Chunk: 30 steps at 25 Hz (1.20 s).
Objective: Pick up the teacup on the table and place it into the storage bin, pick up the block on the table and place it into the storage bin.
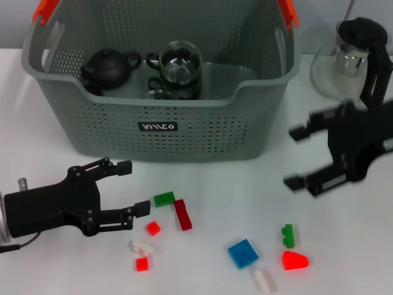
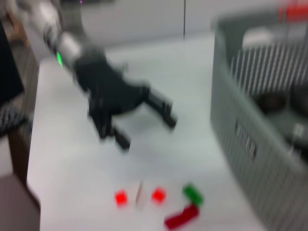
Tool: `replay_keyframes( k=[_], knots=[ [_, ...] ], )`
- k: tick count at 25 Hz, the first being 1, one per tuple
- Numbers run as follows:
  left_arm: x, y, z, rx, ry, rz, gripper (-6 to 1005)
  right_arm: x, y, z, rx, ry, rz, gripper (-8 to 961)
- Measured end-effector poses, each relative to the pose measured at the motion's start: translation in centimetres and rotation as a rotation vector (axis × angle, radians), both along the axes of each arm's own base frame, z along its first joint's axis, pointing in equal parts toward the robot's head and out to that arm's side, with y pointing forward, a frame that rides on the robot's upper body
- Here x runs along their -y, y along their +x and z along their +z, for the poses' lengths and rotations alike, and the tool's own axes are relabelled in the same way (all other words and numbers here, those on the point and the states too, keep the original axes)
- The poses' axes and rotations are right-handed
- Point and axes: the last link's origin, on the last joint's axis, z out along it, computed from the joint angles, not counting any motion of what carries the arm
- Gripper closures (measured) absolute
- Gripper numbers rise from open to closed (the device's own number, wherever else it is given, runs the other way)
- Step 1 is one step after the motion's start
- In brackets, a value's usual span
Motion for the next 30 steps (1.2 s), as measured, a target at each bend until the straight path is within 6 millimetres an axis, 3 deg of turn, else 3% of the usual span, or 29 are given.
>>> replay_keyframes(
  k=[17, 30],
  knots=[
    [-0.5, 0.3, 0.2, 0.001, 0.001, -0.005, 95, -2.1, 2.3, -7.6, 0.295, -0.111, -0.047, 36],
    [-0.6, 0.3, 0.1, 0.005, 0.002, -0.006, 94, -2.8, 2.5, -10.1, 0.422, -0.11, 0.034, 36]
  ],
)
